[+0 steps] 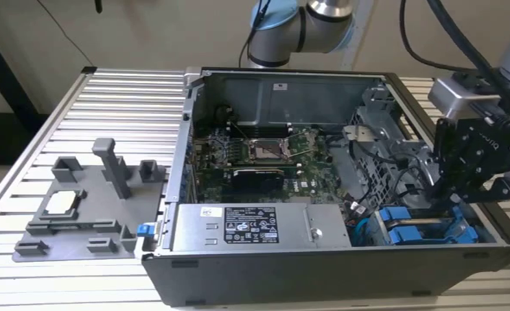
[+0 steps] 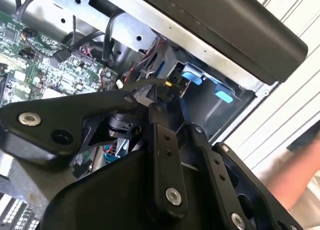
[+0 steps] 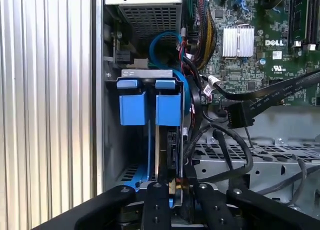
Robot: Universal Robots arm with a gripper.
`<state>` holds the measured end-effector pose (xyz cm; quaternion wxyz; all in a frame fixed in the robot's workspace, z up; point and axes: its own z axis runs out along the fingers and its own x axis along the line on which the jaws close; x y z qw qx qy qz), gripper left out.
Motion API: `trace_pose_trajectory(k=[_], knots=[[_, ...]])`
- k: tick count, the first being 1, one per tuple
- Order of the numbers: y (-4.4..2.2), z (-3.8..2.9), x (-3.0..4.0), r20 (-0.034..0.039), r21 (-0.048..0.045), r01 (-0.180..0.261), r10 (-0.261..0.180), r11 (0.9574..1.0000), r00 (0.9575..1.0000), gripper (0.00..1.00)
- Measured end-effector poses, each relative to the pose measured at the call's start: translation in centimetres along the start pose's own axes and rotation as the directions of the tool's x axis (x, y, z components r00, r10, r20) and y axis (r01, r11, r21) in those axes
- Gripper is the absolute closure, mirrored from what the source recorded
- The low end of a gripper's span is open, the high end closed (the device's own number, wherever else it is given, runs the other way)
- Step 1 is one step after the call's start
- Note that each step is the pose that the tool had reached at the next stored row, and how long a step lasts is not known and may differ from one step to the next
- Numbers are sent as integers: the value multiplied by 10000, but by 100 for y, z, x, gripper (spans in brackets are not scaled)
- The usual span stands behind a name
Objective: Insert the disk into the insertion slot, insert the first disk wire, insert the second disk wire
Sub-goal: 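Insert the first disk wire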
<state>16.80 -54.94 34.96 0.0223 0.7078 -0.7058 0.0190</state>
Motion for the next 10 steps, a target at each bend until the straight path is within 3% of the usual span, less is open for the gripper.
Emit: trace_pose_trajectory(k=[10], knots=[[8,-455,27,-3,0,1,-1,10000,10000,74]])
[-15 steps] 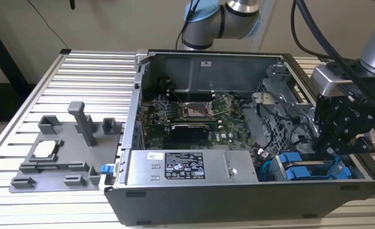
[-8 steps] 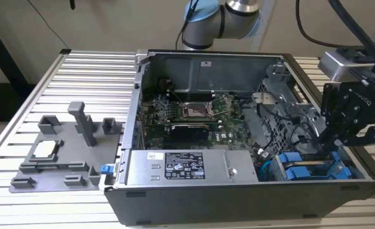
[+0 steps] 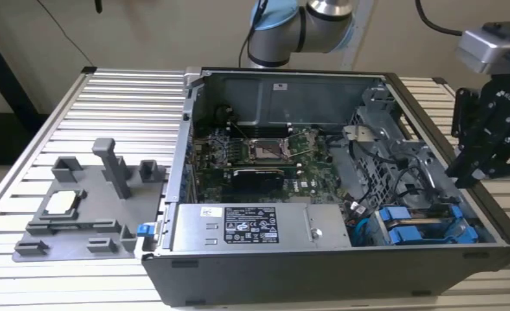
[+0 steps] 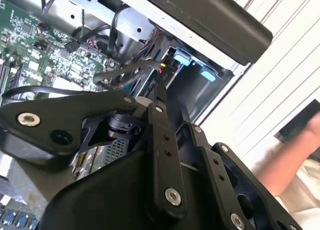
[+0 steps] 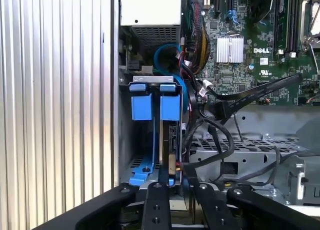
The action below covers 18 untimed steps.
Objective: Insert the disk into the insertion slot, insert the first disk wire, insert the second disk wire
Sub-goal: 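Insert the first disk wire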
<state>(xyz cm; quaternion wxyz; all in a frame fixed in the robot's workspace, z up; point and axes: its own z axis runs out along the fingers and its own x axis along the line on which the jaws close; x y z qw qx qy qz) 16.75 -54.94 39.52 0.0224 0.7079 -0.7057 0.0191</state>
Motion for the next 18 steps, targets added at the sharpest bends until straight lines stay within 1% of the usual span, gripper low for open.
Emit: trace_pose_trajectory(k=[2,3,12,15,18], knots=[[3,-90,5,2,0,0,0,10000,10000,74],[5,-122,7,0,0,0,0,10000,10000,74],[5,-130,2,0,0,0,0,10000,10000,74],[6,-130,-42,2,0,-1,1,10000,10000,74],[17,-131,-129,0,7,-1,1,10000,10000,74]])
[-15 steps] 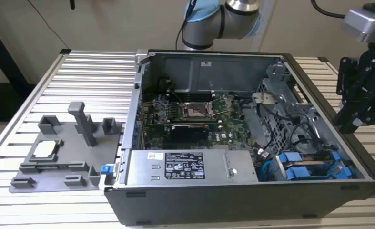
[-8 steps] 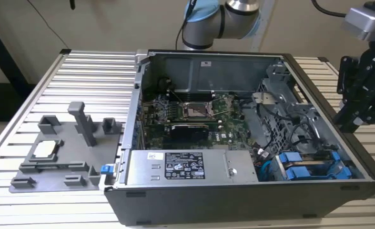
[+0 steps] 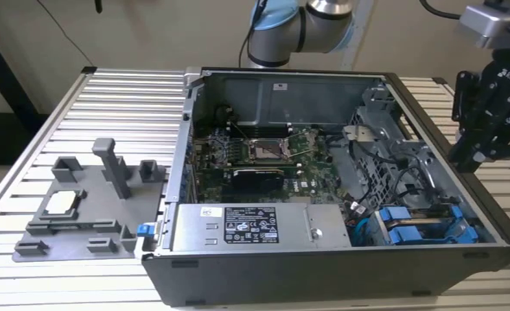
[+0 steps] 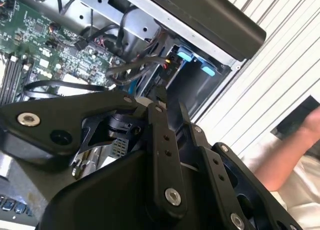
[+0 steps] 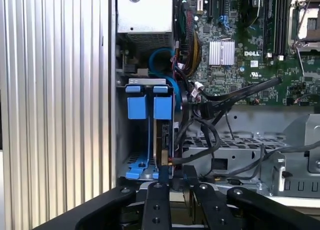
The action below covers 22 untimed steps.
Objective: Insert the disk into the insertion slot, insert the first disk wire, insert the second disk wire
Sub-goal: 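Insert the first disk wire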
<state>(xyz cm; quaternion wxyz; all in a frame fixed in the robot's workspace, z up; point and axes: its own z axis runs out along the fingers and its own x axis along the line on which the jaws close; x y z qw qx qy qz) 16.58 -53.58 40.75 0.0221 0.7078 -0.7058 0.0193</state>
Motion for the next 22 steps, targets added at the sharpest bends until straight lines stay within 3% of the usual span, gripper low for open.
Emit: trace_pose_trajectory(k=[7,11,22], knots=[[35,21,-197,0,22,-1,1,10000,10000,74],[88,32,-260,-1,75,-4,4,10000,10000,74],[560,52,-279,-1,562,-32,33,9984,10000,74]])
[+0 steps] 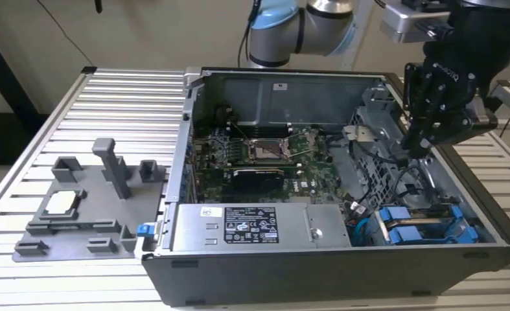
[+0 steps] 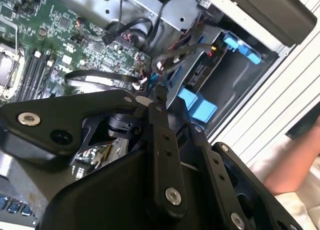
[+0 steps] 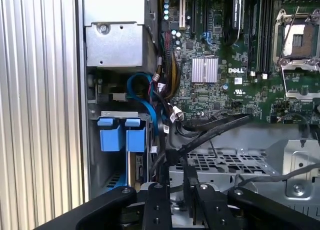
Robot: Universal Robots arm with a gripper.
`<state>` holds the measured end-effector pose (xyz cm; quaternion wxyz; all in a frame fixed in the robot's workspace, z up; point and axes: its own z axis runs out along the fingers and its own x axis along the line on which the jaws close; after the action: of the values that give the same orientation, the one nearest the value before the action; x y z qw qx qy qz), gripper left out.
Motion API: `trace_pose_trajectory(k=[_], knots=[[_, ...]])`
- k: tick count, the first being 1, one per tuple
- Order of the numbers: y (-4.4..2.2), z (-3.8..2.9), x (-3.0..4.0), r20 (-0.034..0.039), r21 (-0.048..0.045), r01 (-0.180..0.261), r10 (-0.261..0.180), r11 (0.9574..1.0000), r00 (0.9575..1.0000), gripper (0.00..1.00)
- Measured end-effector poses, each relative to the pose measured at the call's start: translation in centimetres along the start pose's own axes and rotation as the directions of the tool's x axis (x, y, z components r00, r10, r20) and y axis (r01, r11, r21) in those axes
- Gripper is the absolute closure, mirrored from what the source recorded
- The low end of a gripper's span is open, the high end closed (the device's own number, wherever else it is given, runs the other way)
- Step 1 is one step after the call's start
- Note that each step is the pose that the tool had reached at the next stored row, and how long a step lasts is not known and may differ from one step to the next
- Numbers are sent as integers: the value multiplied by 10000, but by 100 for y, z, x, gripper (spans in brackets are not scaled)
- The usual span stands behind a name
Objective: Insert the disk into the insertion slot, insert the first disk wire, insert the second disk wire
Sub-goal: 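Insert the first disk wire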
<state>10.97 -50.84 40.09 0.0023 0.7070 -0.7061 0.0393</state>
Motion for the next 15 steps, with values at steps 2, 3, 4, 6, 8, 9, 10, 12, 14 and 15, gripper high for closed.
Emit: trace_pose_trajectory(k=[2,3,4,6,8,9,10,12,14,15], knots=[[88,-3,-2,0,105,-7,7,9999,10000,74],[133,-4,-4,0,160,-10,10,9999,10000,74],[174,-5,-5,0,212,-12,12,9998,10000,74],[221,-6,-5,0,263,-17,17,9997,10000,74],[224,-6,-5,1,268,-16,16,9996,10000,74],[224,-7,-5,1,271,-15,15,9996,10000,74],[224,-7,-6,2,273,-15,15,9996,10000,74],[224,-7,-6,5,278,-17,17,9996,10000,74],[225,-7,-11,-104,280,-5,8,9996,9999,74],[226,-7,-21,-283,279,9,-1,9996,9996,74]])
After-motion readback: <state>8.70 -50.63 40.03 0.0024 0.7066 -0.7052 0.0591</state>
